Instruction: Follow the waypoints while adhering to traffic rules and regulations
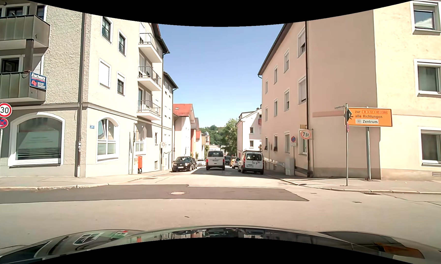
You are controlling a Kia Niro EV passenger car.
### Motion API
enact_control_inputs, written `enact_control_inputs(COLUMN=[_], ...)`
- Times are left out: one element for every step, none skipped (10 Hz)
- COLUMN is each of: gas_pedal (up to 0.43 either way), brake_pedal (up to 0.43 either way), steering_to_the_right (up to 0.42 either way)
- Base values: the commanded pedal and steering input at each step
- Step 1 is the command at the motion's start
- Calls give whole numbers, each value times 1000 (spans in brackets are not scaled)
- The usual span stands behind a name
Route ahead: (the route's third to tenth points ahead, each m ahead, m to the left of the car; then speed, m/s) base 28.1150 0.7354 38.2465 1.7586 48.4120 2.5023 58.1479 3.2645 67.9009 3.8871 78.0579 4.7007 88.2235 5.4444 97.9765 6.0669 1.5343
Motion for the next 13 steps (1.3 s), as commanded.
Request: enact_control_inputs(gas_pedal=[268, 358, 441, 520, 539, 500, 409, 409, 409, 370, 370, 370, 370], brake_pedal=[0, 0, 0, 0, 0, 0, 0, 0, 0, 0, 0, 0, 0], steering_to_the_right=[8, 6, 4, 2, 0, -2, -5, -8, -12, -14, -14, -13, -15])
